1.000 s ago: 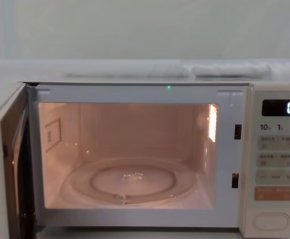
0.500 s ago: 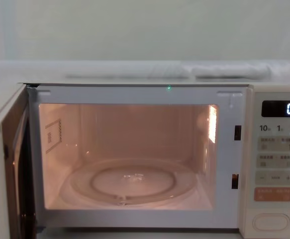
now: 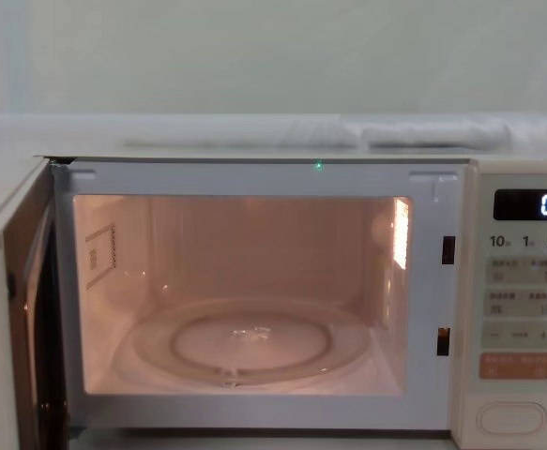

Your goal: Press the button to open the microwave door with one hand; close the microwave door with the other hand.

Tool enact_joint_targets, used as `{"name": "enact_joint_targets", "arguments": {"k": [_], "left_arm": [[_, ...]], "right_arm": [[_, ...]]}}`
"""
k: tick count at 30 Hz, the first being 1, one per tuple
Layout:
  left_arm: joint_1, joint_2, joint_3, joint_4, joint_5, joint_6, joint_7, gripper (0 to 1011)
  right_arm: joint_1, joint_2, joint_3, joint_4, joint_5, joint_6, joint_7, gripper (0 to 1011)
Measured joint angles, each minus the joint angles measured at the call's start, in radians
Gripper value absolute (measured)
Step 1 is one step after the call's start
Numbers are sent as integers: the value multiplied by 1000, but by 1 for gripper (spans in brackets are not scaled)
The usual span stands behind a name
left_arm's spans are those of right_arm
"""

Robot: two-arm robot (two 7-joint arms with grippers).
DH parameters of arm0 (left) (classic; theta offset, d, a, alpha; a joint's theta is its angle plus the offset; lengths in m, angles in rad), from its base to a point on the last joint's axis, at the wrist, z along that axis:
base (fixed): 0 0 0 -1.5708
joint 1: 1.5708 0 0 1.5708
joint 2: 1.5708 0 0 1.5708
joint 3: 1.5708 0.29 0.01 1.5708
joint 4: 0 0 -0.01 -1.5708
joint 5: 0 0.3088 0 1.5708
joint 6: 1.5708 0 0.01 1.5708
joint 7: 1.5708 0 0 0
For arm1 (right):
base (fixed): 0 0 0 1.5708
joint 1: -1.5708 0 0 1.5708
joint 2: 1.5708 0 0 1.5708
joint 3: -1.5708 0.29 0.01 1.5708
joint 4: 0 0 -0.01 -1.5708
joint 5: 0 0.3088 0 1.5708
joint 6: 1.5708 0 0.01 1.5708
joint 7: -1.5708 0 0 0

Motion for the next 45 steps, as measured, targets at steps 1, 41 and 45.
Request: {"name": "enact_joint_targets", "arguments": {"k": [1,41,45], "left_arm": [[0,0,0,0,0,0,0,1001],[0,0,0,0,0,0,0,1001],[0,0,0,0,0,0,0,1001]], "right_arm": [[0,0,0,0,0,0,0,626],[0,0,0,0,-1,0,0,1002],[0,0,0,0,-1,0,0,1002]]}}
